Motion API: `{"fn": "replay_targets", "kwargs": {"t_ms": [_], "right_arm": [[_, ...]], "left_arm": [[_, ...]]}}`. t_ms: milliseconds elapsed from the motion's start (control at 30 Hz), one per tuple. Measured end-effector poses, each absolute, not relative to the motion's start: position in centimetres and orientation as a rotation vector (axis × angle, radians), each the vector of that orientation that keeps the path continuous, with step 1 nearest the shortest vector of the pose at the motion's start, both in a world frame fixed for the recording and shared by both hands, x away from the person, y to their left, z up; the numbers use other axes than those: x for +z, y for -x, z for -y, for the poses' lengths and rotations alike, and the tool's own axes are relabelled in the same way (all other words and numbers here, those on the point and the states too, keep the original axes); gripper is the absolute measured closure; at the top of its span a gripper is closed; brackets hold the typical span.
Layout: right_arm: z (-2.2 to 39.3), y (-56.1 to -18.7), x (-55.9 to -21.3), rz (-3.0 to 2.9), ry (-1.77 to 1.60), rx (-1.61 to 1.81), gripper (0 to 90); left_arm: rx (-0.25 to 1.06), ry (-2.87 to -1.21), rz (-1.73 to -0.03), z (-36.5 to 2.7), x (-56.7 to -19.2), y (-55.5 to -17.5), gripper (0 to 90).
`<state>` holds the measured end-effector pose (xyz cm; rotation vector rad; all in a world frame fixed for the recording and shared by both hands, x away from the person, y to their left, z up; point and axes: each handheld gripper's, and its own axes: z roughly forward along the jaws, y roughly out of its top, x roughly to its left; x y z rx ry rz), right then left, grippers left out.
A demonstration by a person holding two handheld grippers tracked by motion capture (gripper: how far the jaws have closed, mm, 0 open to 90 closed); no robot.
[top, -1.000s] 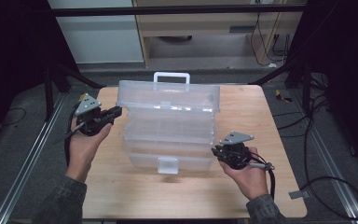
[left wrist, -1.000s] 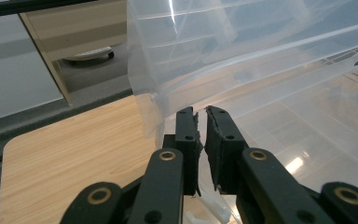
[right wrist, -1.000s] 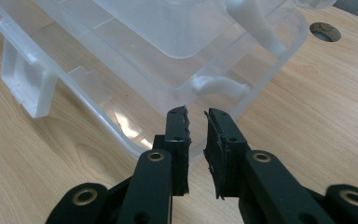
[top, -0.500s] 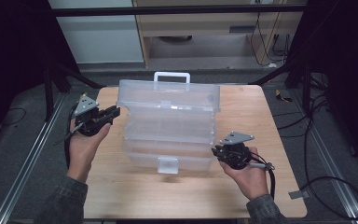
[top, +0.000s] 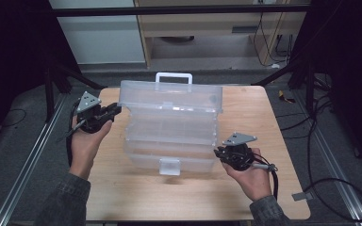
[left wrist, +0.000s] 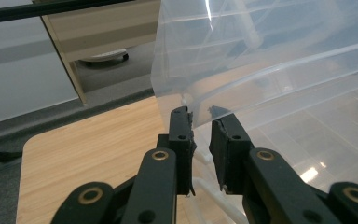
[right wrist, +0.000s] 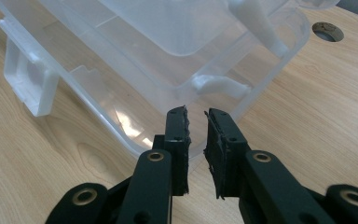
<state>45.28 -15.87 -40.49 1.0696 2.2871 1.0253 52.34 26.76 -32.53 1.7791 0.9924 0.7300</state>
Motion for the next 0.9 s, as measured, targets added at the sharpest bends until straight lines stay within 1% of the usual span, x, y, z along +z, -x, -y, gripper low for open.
{"fn": "replay_targets", "kwargs": {"t_ms": [367,700,900], "right_arm": [[15.9,-45.5,-40.4,-2.304,-1.081,1.025,78.2],[15.7,-45.6,-40.3,-2.296,-1.098,1.004,77.0],[15.5,-45.8,-40.5,-2.280,-1.121,0.992,73.0]], "left_arm": [[0.731,-1.761,-0.987,-26.6,-31.4,-54.3,78.4],[0.721,-1.753,-0.982,-26.4,-31.0,-55.1,78.3],[0.726,-1.760,-0.979,-26.4,-30.9,-55.1,78.4]]}}
